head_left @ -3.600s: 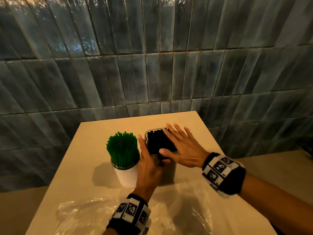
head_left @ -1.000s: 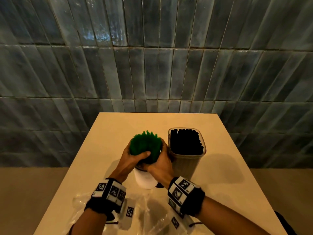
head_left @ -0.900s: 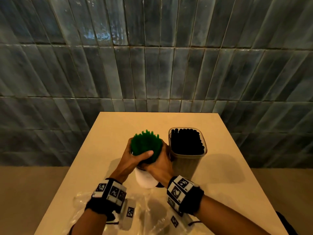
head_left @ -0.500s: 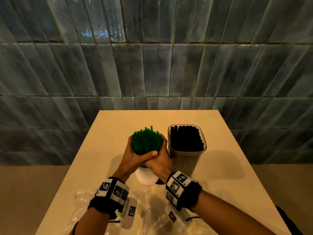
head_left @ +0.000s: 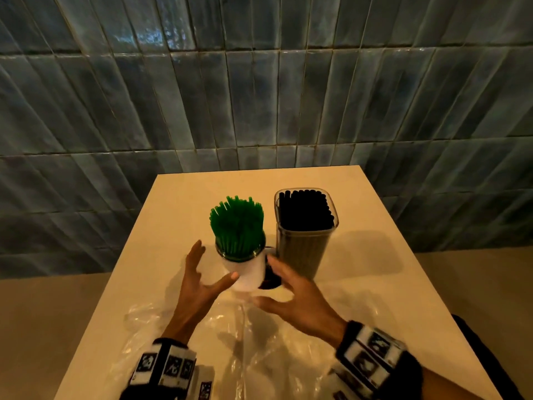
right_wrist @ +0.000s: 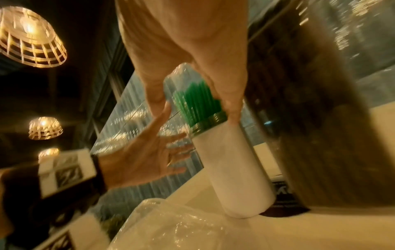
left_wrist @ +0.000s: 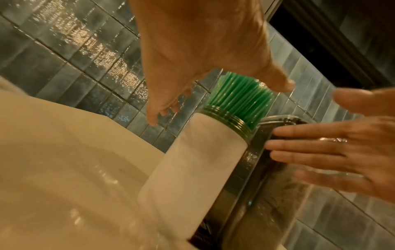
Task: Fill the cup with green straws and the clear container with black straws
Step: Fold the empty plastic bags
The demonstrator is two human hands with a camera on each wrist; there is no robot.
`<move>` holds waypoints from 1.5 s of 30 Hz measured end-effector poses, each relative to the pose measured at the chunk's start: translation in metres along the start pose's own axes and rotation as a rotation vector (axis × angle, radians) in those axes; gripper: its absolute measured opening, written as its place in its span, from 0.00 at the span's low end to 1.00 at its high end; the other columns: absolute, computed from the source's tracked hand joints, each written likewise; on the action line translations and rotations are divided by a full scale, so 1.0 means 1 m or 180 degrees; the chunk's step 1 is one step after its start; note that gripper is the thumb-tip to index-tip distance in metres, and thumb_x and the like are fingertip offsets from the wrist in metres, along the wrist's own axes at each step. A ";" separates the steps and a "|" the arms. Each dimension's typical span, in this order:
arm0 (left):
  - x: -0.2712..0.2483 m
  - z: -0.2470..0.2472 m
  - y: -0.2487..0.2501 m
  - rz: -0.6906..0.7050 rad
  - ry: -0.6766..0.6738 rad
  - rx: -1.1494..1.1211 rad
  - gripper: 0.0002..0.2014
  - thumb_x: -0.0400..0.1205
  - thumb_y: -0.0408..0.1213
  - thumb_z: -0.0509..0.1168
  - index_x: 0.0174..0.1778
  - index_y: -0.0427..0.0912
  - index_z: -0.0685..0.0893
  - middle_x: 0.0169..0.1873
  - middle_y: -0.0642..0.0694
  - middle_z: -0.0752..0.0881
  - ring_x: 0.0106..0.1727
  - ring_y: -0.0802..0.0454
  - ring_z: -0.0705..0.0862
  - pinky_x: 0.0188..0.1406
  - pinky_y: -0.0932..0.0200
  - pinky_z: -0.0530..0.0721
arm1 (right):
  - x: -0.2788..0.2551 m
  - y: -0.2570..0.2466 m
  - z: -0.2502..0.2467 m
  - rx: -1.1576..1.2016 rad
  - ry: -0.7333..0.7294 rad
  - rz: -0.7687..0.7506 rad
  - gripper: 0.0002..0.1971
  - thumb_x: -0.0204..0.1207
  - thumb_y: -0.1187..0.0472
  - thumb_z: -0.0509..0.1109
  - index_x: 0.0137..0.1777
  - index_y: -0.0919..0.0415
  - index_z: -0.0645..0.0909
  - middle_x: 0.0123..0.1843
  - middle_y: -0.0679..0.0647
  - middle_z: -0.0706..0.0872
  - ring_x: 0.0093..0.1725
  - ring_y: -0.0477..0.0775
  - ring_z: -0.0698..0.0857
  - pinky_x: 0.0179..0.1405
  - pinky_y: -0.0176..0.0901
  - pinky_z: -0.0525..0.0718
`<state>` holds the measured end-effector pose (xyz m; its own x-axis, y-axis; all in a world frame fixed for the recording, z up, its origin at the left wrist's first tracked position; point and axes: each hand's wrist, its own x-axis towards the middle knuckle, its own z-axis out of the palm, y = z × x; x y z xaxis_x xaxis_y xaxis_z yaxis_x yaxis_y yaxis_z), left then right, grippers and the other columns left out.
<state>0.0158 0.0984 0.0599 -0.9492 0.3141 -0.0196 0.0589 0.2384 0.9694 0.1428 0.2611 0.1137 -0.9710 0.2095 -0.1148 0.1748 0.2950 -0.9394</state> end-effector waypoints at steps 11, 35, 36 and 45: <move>-0.070 0.044 -0.050 -0.0224 -0.0879 0.1620 0.34 0.77 0.50 0.69 0.77 0.46 0.65 0.73 0.47 0.71 0.66 0.51 0.77 0.65 0.60 0.74 | -0.067 0.145 -0.116 -0.0825 0.1341 0.2182 0.43 0.67 0.45 0.78 0.78 0.57 0.63 0.71 0.60 0.77 0.69 0.61 0.76 0.70 0.50 0.72; -0.022 0.009 0.071 0.0593 -0.1169 0.0803 0.03 0.76 0.34 0.71 0.37 0.43 0.88 0.30 0.51 0.90 0.33 0.59 0.88 0.38 0.69 0.81 | -0.091 0.011 -0.166 0.0492 0.1808 -0.0273 0.03 0.76 0.60 0.66 0.47 0.57 0.80 0.40 0.48 0.92 0.39 0.52 0.91 0.43 0.46 0.88; -0.023 0.005 0.077 0.0549 -0.1091 0.0517 0.03 0.77 0.31 0.69 0.38 0.40 0.87 0.30 0.50 0.91 0.33 0.55 0.89 0.38 0.68 0.83 | -0.091 0.011 -0.167 0.0561 0.1856 -0.0205 0.03 0.77 0.62 0.66 0.47 0.57 0.80 0.41 0.50 0.92 0.38 0.52 0.91 0.46 0.49 0.88; -0.037 -0.002 0.096 0.0595 -0.0921 -0.0175 0.06 0.78 0.30 0.66 0.39 0.34 0.87 0.33 0.43 0.91 0.35 0.47 0.89 0.37 0.64 0.87 | -0.081 -0.021 -0.157 0.0802 0.2026 -0.0240 0.09 0.79 0.54 0.63 0.45 0.55 0.83 0.40 0.52 0.89 0.38 0.48 0.88 0.43 0.42 0.84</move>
<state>0.0560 0.1077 0.1545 -0.7961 0.5971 0.0985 0.1992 0.1048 0.9743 0.2430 0.3846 0.1932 -0.6809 0.7263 0.0935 -0.0076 0.1206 -0.9927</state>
